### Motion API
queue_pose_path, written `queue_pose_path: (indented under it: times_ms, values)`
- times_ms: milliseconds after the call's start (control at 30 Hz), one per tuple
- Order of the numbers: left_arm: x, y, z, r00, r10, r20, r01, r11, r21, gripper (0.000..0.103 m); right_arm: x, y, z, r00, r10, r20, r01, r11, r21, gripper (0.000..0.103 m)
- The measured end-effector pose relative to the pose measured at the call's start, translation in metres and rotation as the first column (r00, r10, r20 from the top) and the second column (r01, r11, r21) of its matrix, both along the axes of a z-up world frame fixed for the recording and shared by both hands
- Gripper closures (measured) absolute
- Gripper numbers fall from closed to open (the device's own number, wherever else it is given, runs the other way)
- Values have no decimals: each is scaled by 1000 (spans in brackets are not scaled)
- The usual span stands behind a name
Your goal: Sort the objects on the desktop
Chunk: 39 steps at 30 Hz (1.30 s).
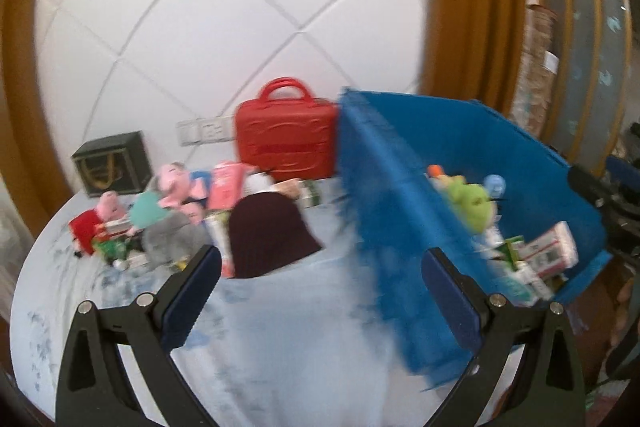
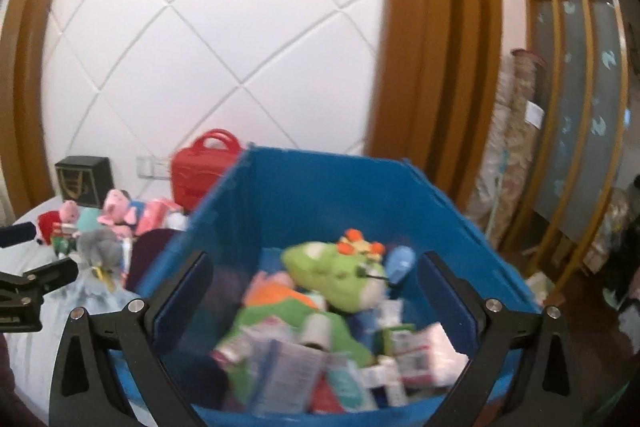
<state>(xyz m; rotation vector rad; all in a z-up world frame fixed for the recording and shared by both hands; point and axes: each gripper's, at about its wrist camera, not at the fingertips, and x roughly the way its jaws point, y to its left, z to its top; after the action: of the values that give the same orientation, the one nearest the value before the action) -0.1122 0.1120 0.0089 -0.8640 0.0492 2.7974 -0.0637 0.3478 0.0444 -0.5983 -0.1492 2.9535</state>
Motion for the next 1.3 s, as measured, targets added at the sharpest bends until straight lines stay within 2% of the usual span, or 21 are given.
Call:
queue_pose_path:
  times_ms: [167,267,433,567,700,933,1067,1300]
  values:
    - [-19,-89,-19,996,70,49,-69,997,-21,2,-12,-83,7,998,51,-30,-51,999,8,0]
    - [-32,-142,-34,991,105,84,-102,994,-39,2,-29,-135,2,997,79,-13,-79,997,-7,0]
    - [-58,-215,-64,974,166,155,-160,986,-53,2,-72,-196,-27,989,108,103,-105,994,-37,0]
    - [-84,-253,-89,956,199,214,-195,980,-43,2,-114,-228,-61,966,127,223,-119,992,-50,0]
    - [-110,-268,-113,933,228,277,-220,974,-58,2,-147,-242,-97,944,121,308,-106,992,-66,0]
    - [-168,-262,-153,904,203,376,-211,977,-20,2,-213,-249,-149,895,133,426,-103,990,-91,0]
    - [-202,-249,-170,894,207,398,-215,976,-25,3,-251,-248,-181,852,165,496,-110,984,-139,0]
    - [-281,-236,-192,878,256,405,-248,966,-71,3,-318,-259,-228,803,189,565,-116,980,-163,0]
